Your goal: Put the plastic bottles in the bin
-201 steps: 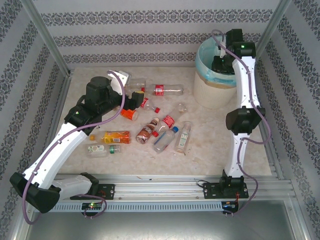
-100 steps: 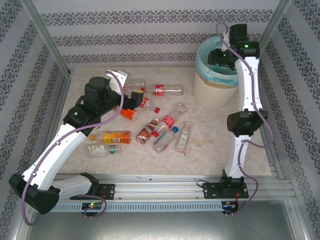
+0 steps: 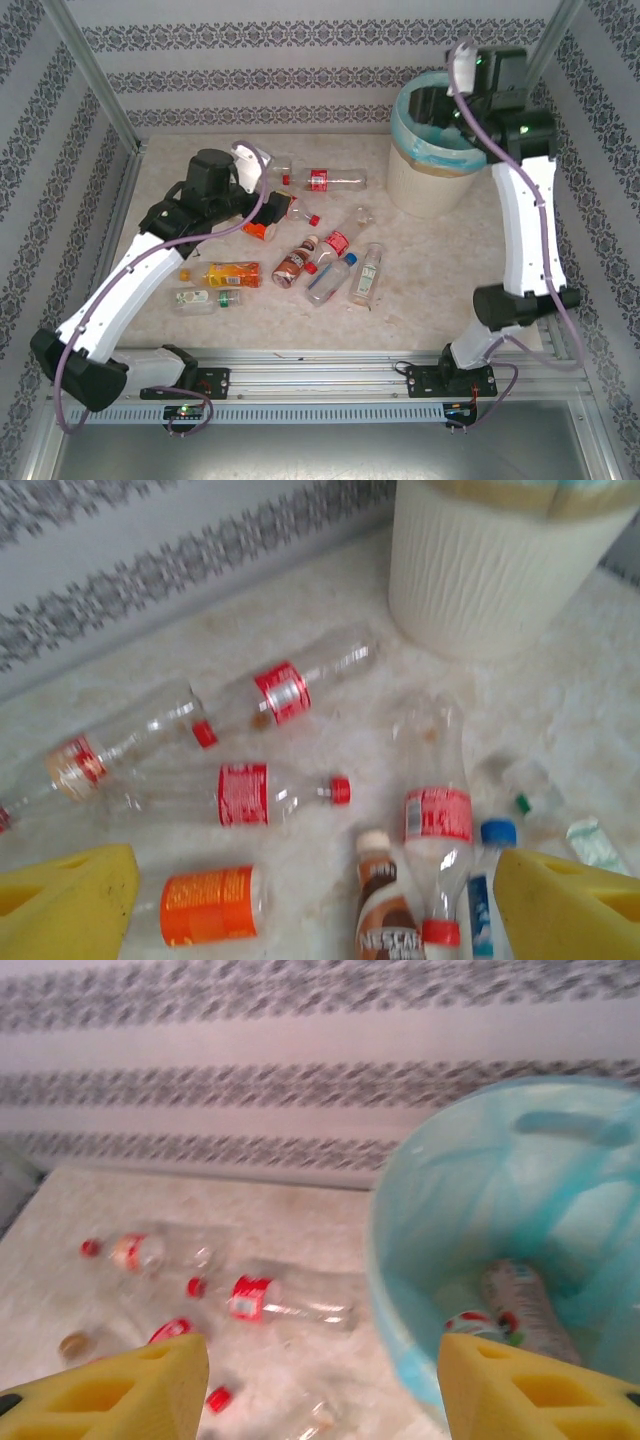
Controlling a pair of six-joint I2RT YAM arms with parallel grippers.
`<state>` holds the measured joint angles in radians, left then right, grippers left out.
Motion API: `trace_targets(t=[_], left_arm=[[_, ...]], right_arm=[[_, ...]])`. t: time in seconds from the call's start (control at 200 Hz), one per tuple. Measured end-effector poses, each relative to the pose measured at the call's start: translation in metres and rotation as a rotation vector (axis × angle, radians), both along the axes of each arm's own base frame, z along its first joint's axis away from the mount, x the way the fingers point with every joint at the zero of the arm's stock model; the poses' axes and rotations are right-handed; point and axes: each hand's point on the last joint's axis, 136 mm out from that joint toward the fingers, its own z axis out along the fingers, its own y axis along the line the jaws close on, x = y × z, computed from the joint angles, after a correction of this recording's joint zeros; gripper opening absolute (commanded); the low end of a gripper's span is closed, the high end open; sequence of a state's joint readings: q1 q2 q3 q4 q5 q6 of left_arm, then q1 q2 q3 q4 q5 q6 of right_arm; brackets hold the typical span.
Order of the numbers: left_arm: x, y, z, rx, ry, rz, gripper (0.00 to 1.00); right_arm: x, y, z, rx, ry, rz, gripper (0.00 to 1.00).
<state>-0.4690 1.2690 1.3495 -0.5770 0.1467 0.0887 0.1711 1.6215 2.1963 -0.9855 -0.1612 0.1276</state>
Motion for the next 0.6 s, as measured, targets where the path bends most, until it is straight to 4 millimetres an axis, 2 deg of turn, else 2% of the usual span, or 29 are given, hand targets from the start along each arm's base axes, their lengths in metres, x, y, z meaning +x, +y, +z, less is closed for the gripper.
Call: trace_targets(t=[0.135,0.22,0.315,0.45,0.6], left_arm=[[-0.006,-0.005,-0.049,0.100,0.157,-0.047,0.88],[-0.013,-0.013,-0.072,0.126,0.238,-0.083,0.87],[-0.016,-0.026,-0.088,0.125,0.290,-0.120,0.85],[-0.010,-0.049,-0.118,0.117,0.386,-0.147,0.84],[0.019,-0.085,-0.152,0.128,0.468,-0.149,0.84]], right_arm=[[-0.039,0.041,-0.032,-0.018,-0.039,0.142,0.66],[-0.062,0.050,-0.054,-0.023,-0.072,0.193,0.66],[-0.077,0.053,-0.070,-0.018,-0.102,0.212,0.65],[-0.082,0.048,-0.066,-0.026,-0.162,0.189,0.67],[-0.083,0.036,-0.049,-0.058,-0.244,0.139,0.68]])
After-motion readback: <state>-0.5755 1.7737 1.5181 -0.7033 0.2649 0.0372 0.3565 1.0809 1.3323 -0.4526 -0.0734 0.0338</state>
